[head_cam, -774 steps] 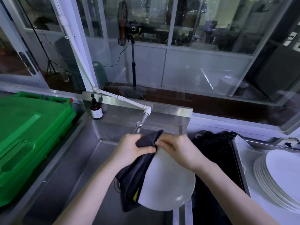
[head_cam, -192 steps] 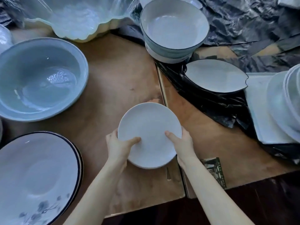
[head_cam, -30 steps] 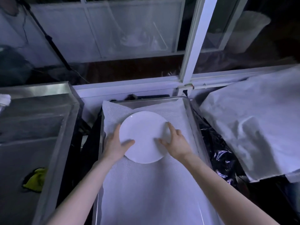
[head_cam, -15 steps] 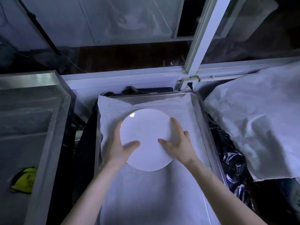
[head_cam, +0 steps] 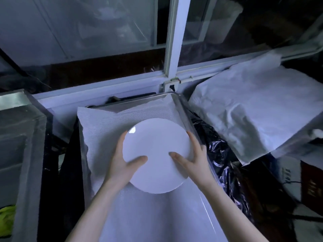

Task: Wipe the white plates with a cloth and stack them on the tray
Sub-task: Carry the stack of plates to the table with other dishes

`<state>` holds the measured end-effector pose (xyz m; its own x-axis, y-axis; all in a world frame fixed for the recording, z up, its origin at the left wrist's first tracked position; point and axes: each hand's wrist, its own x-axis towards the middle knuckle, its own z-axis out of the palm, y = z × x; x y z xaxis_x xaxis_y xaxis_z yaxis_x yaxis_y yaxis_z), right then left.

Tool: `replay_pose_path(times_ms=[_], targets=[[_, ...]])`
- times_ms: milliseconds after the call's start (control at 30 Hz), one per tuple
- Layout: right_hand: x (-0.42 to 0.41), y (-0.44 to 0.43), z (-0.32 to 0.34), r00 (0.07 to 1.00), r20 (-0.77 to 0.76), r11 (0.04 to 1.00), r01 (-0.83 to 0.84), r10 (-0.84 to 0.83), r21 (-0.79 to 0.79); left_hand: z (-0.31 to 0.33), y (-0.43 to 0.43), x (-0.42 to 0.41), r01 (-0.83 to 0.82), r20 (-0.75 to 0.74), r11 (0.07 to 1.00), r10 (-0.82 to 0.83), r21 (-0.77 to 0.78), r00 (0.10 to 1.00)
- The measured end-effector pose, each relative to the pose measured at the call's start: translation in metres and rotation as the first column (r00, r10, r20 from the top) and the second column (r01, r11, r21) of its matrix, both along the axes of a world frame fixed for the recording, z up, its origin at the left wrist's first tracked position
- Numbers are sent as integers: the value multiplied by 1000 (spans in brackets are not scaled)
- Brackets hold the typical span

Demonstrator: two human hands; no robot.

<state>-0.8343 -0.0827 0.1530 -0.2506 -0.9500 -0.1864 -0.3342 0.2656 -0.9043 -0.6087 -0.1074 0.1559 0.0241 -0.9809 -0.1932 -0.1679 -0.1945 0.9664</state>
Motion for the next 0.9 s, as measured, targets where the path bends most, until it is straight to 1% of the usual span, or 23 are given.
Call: replay_pose_path(times_ms=[167,267,400,500,533,600,733,833,900], targets=[[-53,83,33,985,-58,985,161,-165,-61,28,42,-59,189,-7,980,-190,-65,982],[-94,152,55,949,-114,954,284,-294,-94,47,82,-109,311,-22,947,-313,-76,949],[-151,268,79,889,-116,893,429,-444,-136,72,159,-188,489,-47,863,-498,-127,866],[-190,368,92,805,-68,803,575,-590,-157,91,235,-252,628,-40,755,-645,-188,763],[-201,403,94,764,-60,762,627,-642,-160,95,262,-273,676,-41,706,-697,-210,715],[-218,479,98,655,-32,651,742,-755,-161,102,320,-316,770,-49,591,-800,-240,599],[-238,632,107,405,-28,402,892,-914,-208,116,444,-395,912,-16,296,-953,-283,304],[-232,743,110,151,3,146,963,-989,-228,122,541,-445,955,2,63,-998,-288,66],[-216,813,110,-38,5,-38,975,-999,-217,128,612,-470,945,8,-127,-991,-300,-131]])
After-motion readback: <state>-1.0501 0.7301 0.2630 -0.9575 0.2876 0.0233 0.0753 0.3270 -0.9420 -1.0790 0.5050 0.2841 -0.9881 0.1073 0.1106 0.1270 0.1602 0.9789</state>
